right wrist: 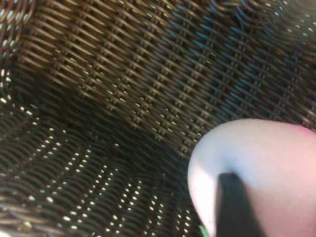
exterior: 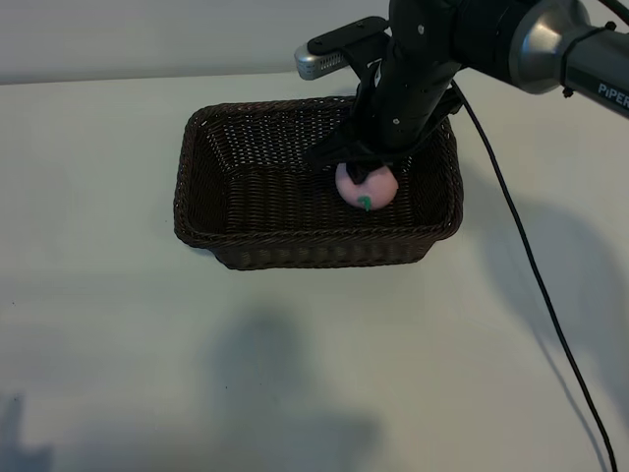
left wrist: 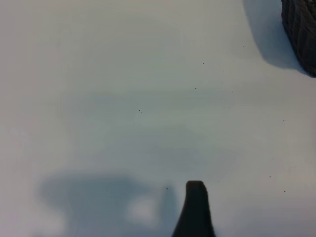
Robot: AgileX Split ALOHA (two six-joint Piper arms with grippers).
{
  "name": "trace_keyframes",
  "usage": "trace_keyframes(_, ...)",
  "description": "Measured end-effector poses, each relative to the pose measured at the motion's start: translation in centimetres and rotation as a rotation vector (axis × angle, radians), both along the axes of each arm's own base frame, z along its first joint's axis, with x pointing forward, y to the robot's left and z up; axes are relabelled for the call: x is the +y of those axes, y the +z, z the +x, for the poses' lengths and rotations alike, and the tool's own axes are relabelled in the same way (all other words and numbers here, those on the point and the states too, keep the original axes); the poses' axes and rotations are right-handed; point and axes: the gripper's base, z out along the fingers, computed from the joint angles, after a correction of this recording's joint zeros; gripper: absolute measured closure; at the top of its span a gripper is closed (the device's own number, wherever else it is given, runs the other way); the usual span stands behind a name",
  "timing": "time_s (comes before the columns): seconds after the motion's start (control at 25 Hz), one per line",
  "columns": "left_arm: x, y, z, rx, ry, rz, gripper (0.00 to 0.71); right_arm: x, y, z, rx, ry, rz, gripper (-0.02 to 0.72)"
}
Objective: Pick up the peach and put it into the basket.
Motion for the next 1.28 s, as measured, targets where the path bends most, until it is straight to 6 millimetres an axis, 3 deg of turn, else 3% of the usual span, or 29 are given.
trace_keyframes(0.16, 0.0, 0.0, 0.0, 0.000, 0.000, 0.000, 0.116, 0.2, 1.9, 0.4, -0.018, 0.004, 0.010, 0.188)
trace_keyframes(0.36, 0.0, 0.0, 0.0, 0.000, 0.000, 0.000, 0.116, 0.2, 4.6, 0.8, -0.032, -0.014, 0.024, 0.158)
trace_keyframes(0.48, 0.0, 0.0, 0.0, 0.000, 0.000, 0.000, 0.116, -1.1, 5.7, 1.5, -0.050, -0.051, 0.007, 0.156)
trace_keyframes(0.64, 0.0, 0.0, 0.0, 0.000, 0.000, 0.000, 0.116, -5.4, 6.1, 3.1, -0.054, -0.147, -0.022, 0.155)
trace_keyframes(0.84, 0.0, 0.0, 0.0, 0.000, 0.000, 0.000, 0.116, -13.3, 6.0, 4.8, -0.041, -0.310, -0.067, 0.154)
trace_keyframes(1.0, 0.0, 0.0, 0.0, 0.000, 0.000, 0.000, 0.116, -19.5, 5.9, 5.0, -0.009, -0.436, -0.088, 0.160)
trace_keyframes(1.16, 0.0, 0.0, 0.0, 0.000, 0.000, 0.000, 0.117, -23.3, 5.9, 4.9, 0.000, -0.514, -0.092, 0.184)
trace_keyframes(1.28, 0.0, 0.0, 0.0, 0.000, 0.000, 0.000, 0.117, -24.3, 5.9, 4.8, 0.000, -0.518, -0.098, 0.195)
